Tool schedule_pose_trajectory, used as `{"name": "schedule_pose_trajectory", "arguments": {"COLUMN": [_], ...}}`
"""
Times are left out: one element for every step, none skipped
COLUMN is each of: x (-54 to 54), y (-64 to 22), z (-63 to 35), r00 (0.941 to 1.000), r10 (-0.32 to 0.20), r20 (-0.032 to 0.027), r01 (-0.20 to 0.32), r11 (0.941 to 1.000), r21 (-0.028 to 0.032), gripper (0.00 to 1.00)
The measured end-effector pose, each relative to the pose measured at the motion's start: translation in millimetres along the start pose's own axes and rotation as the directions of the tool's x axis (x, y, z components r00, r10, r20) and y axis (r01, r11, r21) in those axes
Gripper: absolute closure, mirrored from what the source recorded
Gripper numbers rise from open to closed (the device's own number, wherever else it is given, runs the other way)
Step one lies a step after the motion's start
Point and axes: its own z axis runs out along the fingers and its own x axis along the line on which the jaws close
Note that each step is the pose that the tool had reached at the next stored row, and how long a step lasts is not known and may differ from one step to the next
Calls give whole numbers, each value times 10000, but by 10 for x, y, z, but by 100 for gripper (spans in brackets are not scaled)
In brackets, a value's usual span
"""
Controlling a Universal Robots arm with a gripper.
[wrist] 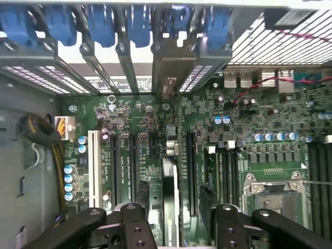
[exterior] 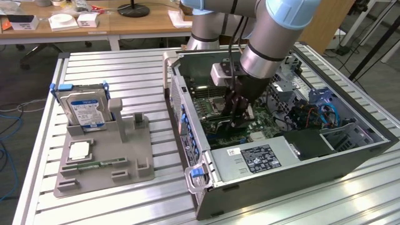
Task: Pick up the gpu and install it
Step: 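Insert the gpu into the slot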
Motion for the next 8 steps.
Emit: {"name": "schedule_pose_trajectory", "arguments": {"x": [-2, -4, -6, -8, -10, -12, -15, -20], "y": [3, 6, 10, 13, 17, 20, 22, 23], "z": [-29, -58, -86, -115, -148, -177, -200, -206], "r00": [10000, 10000, 10000, 10000, 10000, 10000, 10000, 10000], "r10": [0, 0, 0, 0, 0, 0, -1, -2], "r20": [0, -1, 1, 0, -1, 0, 0, 1], "r01": [0, 0, 0, 0, 0, 0, 1, 2], "r11": [10000, 10000, 10000, 10000, 10000, 10000, 10000, 10000], "r21": [-1, 0, 0, -1, 0, -1, -1, 1], "gripper": [49, 49, 49, 49, 49, 49, 49, 49]}}
